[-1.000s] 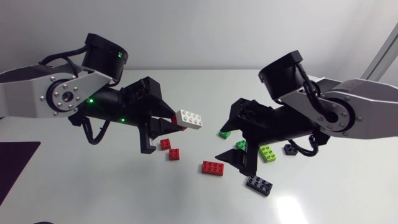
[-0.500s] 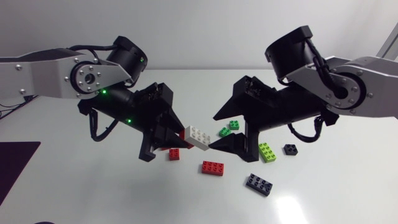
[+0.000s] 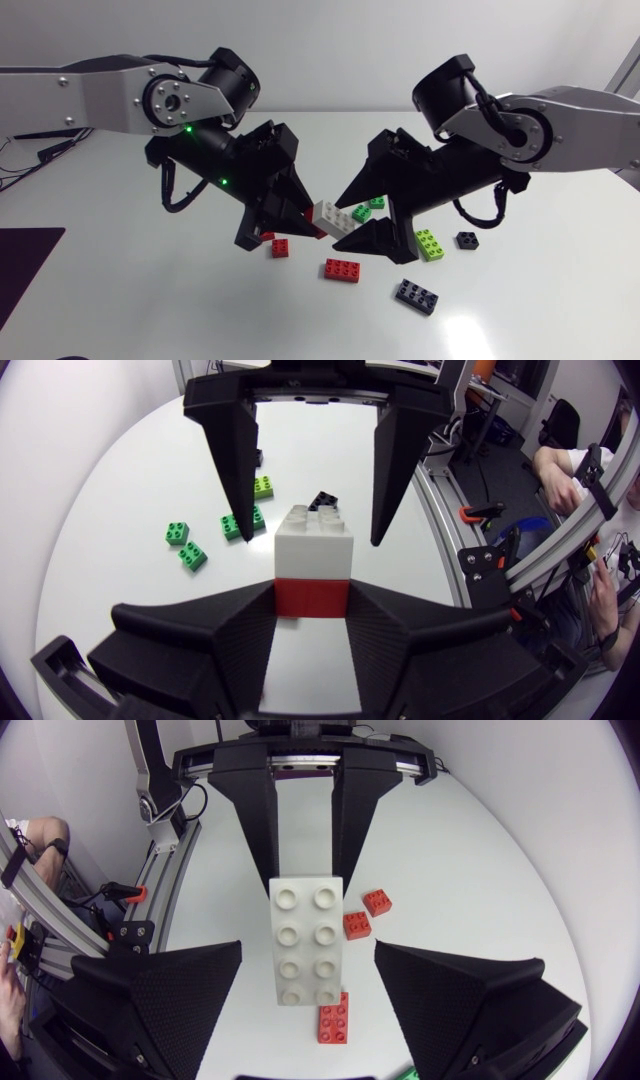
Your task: Separate the duplo bricks
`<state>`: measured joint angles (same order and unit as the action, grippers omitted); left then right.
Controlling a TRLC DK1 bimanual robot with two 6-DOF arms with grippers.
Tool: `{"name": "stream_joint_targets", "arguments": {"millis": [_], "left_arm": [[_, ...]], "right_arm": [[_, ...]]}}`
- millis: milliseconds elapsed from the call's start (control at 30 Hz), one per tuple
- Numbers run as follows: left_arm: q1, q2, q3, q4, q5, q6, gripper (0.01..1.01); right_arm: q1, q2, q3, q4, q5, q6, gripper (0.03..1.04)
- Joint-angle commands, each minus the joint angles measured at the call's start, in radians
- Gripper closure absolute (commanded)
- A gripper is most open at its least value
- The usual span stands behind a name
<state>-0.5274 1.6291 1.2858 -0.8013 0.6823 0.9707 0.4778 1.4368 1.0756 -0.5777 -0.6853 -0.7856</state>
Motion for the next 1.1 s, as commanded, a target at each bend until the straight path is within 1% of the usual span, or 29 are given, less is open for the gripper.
{"name": "stream_joint_targets", "arguments": {"millis": [0, 67, 167, 200, 233, 300, 333, 467, 600, 700, 800, 900, 967, 1067], "left_arm": [[-0.011, 0.023, 0.037, -0.022, 0.017, 0.028, 0.648], [-0.011, 0.028, 0.043, -0.03, 0.025, 0.028, 0.648], [-0.011, 0.034, 0.047, -0.036, 0.031, 0.028, 0.648], [-0.011, 0.035, 0.047, -0.036, 0.031, 0.029, 0.648], [-0.011, 0.037, 0.047, -0.036, 0.031, 0.029, 0.648], [-0.011, 0.038, 0.049, -0.036, 0.033, 0.029, 0.648], [-0.011, 0.038, 0.049, -0.038, 0.033, 0.029, 0.648], [-0.014, 0.038, 0.053, -0.042, 0.033, 0.031, 0.648], [-0.013, 0.031, 0.047, -0.047, 0.034, 0.043, 0.648], [-0.011, 0.021, 0.029, -0.047, 0.034, 0.051, 0.649], [0.0, 0.017, 0.009, -0.045, 0.034, 0.062, 0.648], [0.046, 0.018, -0.011, -0.038, 0.037, 0.083, 0.648], [0.086, 0.023, -0.036, -0.004, 0.046, 0.082, 0.648], [0.182, 0.026, -0.112, 0.082, 0.065, 0.08, 0.648]], "right_arm": [[-0.008, 0.024, 0.02, -0.022, -0.017, -0.037, 0.19], [-0.008, 0.025, 0.017, -0.021, -0.017, -0.041, 0.24], [-0.018, 0.025, 0.014, -0.022, -0.022, -0.05, 0.36], [-0.018, 0.024, 0.012, -0.022, -0.023, -0.053, 0.43], [-0.019, 0.019, 0.009, -0.024, -0.03, -0.06, 0.53], [-0.028, 0.016, 0.006, -0.027, -0.046, -0.063, 0.7], [-0.031, 0.016, 0.004, -0.028, -0.059, -0.066, 0.74], [-0.061, 0.025, 0.024, -0.088, -0.134, -0.086, 0.74], [-0.099, 0.043, 0.07, -0.18, -0.217, -0.122, 0.75], [-0.122, 0.053, 0.09, -0.214, -0.255, -0.133, 0.75], [-0.143, 0.053, 0.093, -0.223, -0.27, -0.133, 0.75], [-0.169, 0.045, 0.09, -0.232, -0.283, -0.138, 0.75], [-0.191, 0.037, 0.083, -0.243, -0.286, -0.145, 0.75], [-0.209, 0.013, 0.06, -0.243, -0.286, -0.147, 0.75]]}}
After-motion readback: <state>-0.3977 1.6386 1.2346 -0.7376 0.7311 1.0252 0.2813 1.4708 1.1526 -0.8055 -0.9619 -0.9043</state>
